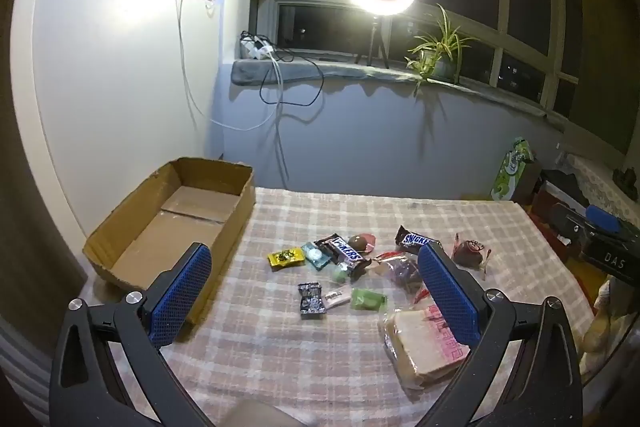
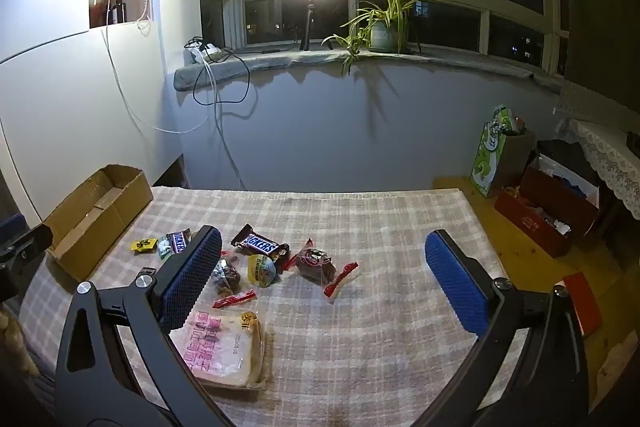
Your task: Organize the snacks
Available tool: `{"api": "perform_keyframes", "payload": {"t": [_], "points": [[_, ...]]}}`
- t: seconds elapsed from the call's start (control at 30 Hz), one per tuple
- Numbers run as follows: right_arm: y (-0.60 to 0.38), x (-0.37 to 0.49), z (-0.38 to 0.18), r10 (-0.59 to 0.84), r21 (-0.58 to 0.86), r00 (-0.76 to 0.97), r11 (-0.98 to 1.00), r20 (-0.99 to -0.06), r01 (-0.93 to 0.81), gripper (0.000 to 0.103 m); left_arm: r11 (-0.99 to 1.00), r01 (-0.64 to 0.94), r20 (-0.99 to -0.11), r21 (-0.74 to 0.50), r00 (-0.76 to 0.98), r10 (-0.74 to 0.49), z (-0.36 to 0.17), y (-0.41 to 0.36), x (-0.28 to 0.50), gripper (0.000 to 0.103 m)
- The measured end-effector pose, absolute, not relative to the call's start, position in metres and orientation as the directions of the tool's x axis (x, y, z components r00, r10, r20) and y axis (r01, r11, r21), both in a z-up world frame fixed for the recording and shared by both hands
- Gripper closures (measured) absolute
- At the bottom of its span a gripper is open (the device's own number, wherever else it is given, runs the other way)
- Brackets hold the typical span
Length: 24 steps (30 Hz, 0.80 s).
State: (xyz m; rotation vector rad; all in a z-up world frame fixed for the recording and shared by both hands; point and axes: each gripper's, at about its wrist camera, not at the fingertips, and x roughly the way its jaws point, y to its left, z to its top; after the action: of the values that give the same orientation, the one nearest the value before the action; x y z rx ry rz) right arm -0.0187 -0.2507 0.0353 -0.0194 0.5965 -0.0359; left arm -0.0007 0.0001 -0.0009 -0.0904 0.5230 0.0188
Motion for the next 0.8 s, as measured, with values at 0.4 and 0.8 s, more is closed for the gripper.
{"api": "perform_keyframes", "payload": {"t": [0.4,0.8], "points": [[-0.245,-0.023,0.039,-0.033,-0.031,0.829,0.999,-0.558,0.018,0.000,0.994,-0.030,-0.509,-0.109,0.860,-0.030,-0.008,-0.005,-0.008,0.001],[-0.245,-0.021,0.034,-0.020,-0.014,0.824,1.000,-0.567,0.014,0.000,0.993,-0.010,-0.518,-0.121,0.854,-0.054,-0.007,-0.009,-0.009,0.001]]}}
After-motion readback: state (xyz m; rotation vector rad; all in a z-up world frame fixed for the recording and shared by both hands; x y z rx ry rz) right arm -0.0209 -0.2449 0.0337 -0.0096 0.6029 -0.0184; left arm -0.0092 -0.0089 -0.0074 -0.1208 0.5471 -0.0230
